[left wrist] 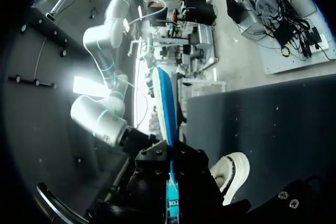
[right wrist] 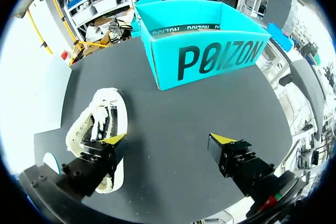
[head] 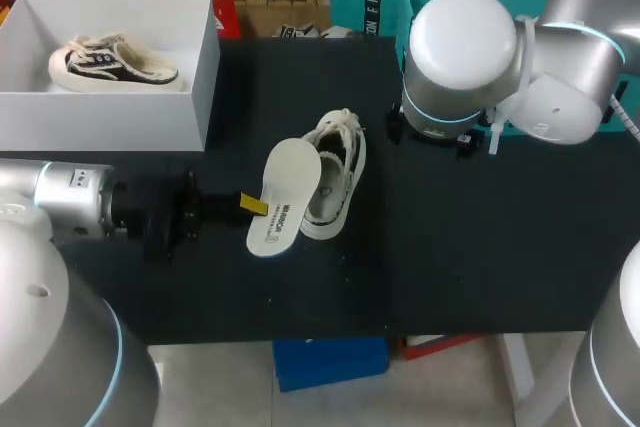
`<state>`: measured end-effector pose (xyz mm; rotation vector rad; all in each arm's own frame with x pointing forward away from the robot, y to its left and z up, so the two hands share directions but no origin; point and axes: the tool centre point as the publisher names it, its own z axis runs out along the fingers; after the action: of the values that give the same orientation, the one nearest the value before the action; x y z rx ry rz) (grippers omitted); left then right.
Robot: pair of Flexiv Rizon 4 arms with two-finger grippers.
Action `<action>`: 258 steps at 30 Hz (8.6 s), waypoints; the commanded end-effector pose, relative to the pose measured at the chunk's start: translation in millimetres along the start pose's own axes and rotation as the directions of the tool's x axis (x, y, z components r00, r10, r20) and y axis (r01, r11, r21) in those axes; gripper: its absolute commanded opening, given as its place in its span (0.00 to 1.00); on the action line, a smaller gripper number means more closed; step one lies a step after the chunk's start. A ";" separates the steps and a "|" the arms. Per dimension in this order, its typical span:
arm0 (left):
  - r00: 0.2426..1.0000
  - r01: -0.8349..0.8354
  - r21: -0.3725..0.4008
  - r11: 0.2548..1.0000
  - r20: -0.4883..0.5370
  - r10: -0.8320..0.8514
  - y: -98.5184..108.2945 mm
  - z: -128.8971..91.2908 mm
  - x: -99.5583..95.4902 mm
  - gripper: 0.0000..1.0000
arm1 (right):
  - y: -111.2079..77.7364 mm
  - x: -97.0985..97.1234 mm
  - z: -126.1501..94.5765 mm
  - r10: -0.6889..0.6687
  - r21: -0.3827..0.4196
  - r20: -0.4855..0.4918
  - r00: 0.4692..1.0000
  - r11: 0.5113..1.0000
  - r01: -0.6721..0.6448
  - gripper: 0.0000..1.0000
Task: Take the shoe out of the shoebox, open the shoe tongue, remove and reinsert the insole, then place the shoe into the shoebox
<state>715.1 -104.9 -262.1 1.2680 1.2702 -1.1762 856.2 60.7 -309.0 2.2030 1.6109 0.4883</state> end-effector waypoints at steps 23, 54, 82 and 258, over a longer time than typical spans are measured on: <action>0.999 -0.015 -0.007 1.000 -0.032 0.014 -4.2 -3.6 -0.2 0.00 | 40.5 -4.5 44.9 0.755 -0.372 -0.212 0.621 0.525 -0.765 1.00; 0.998 -0.020 -0.030 0.999 -0.064 0.018 -4.7 -9.5 -0.4 0.00 | 139.5 -29.8 42.7 0.696 -0.754 -0.025 0.718 0.459 -0.471 1.00; 0.998 -0.007 -0.037 0.999 -0.064 0.004 -2.5 -9.1 -0.8 0.00 | 138.5 -19.1 5.0 0.671 -0.214 -0.475 0.570 0.540 -0.814 1.00; 0.998 0.043 -0.047 0.998 -0.040 -0.045 7.9 2.4 -6.0 0.00 | 276.1 -23.3 2.7 -0.877 -0.445 -0.143 0.459 0.471 0.762 1.00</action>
<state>722.0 -105.8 -256.0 1.2401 1.3519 -1.1533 1075.2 -43.2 -185.4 0.7917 2.1241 0.9794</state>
